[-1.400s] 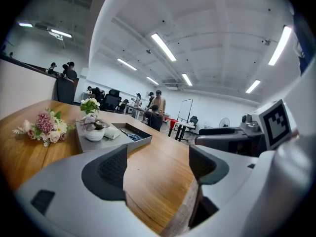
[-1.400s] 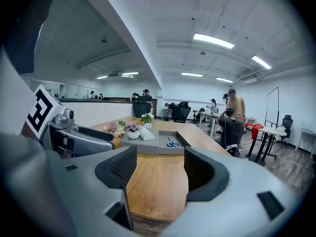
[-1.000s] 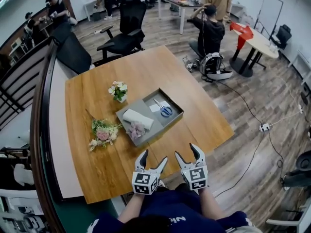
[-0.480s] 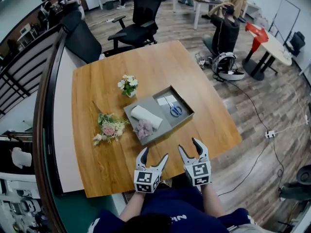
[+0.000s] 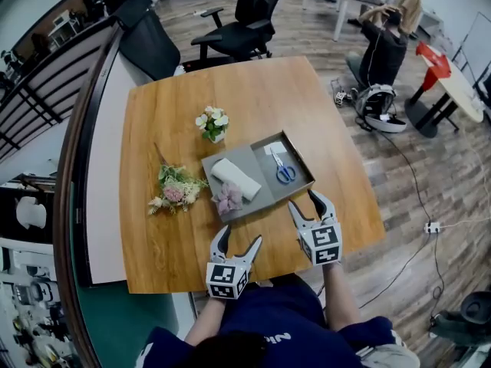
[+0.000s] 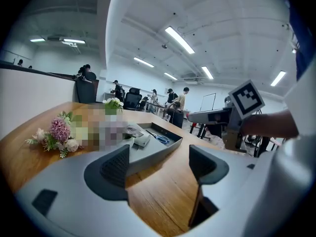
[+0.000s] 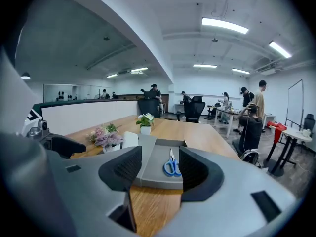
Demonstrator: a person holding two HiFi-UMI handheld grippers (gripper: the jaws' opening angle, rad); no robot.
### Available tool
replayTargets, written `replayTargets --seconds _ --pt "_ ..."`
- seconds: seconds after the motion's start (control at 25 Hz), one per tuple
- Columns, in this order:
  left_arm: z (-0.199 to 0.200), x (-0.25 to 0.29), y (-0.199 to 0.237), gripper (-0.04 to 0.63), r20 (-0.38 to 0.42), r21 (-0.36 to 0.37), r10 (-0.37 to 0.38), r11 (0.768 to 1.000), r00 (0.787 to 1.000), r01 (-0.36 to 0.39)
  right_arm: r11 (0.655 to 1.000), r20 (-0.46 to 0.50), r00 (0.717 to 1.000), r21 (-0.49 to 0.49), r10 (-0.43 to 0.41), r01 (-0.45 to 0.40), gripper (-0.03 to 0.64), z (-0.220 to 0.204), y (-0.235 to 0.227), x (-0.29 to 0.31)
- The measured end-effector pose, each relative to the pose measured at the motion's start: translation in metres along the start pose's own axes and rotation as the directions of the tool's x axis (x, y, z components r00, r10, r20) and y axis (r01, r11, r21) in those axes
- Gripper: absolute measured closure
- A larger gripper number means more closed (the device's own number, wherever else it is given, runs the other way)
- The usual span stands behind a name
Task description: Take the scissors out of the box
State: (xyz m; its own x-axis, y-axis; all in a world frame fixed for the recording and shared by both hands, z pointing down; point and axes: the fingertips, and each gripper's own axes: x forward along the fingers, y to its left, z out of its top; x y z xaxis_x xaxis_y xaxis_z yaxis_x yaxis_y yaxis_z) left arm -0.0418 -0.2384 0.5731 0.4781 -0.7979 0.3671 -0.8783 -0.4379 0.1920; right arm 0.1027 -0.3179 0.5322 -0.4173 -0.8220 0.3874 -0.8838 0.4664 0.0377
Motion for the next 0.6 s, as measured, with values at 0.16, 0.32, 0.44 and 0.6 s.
replayTargets --seconds 0.16,0.32,0.44,0.6 --pt "-0.005 -0.003 0.012 0.221 -0.011 -0.03 0.068 0.997 0.998 -0.069 0.997 -0.088 0.993 -0.017 0.073 -0.075 0.394 0.003 -0.013 0.029" --pt "-0.006 -0.007 0.022 0.221 -0.015 -0.052 0.123 0.991 0.992 -0.123 0.993 -0.142 0.983 -0.014 0.113 -0.116 0.379 0.003 -0.025 0.056" --pt "-0.004 -0.011 0.03 0.221 -0.011 -0.061 0.165 0.984 0.986 -0.165 0.992 -0.188 0.975 -0.016 0.12 -0.125 0.384 -0.001 -0.035 0.078" --pt "-0.003 -0.017 0.041 0.221 -0.012 -0.085 0.228 0.97 0.974 -0.228 0.988 -0.284 0.948 -0.013 0.145 -0.155 0.401 -0.012 -0.043 0.106"
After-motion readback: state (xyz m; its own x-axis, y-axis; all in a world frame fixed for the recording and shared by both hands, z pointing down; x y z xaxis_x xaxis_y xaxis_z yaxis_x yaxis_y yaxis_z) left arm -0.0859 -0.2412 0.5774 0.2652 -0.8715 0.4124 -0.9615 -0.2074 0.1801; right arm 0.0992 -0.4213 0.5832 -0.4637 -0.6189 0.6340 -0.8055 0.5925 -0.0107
